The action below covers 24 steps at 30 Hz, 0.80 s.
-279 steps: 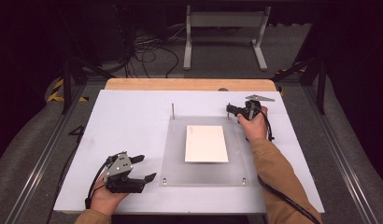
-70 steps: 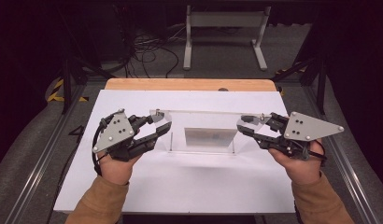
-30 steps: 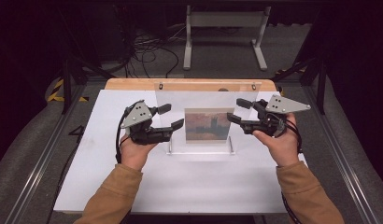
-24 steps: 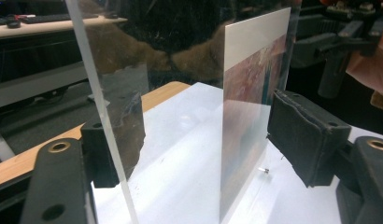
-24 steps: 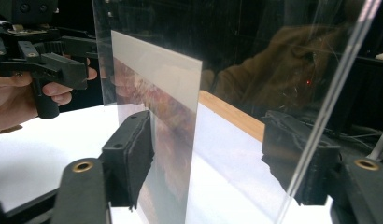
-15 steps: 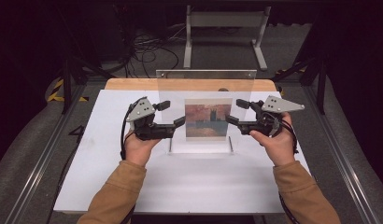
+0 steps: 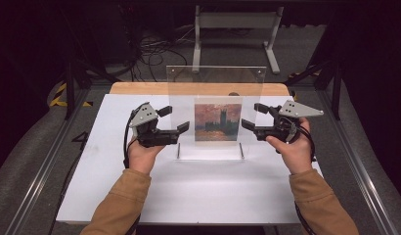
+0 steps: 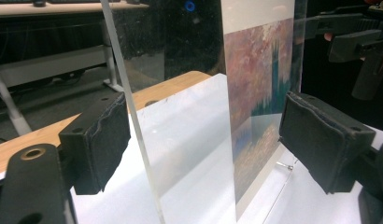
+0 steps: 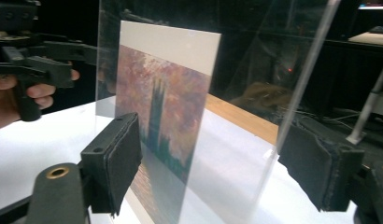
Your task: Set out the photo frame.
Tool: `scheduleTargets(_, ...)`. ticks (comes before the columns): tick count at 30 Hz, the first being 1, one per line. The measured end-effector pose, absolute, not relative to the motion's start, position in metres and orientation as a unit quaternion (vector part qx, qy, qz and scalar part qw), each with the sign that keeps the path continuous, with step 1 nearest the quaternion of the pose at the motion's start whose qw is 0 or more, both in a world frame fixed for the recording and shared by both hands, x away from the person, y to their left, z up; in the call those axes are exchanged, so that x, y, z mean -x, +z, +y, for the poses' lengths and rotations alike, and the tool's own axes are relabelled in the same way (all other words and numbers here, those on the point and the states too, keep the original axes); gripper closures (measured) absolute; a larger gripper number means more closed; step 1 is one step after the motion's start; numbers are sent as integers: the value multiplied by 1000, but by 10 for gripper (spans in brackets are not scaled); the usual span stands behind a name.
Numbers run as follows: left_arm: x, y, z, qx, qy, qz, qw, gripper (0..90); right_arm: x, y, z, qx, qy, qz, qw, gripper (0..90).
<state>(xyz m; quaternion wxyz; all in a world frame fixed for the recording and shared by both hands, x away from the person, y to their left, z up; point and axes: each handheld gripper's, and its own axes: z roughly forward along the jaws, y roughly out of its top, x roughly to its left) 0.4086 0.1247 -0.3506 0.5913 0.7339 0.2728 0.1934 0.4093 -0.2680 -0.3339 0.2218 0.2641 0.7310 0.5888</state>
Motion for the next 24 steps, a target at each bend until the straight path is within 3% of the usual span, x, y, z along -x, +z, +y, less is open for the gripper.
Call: scheduleTargets(24, -352, -360, 195, -760, 207, 288, 545, 105, -354, -339, -342, -301, 530, 750, 256, 157)
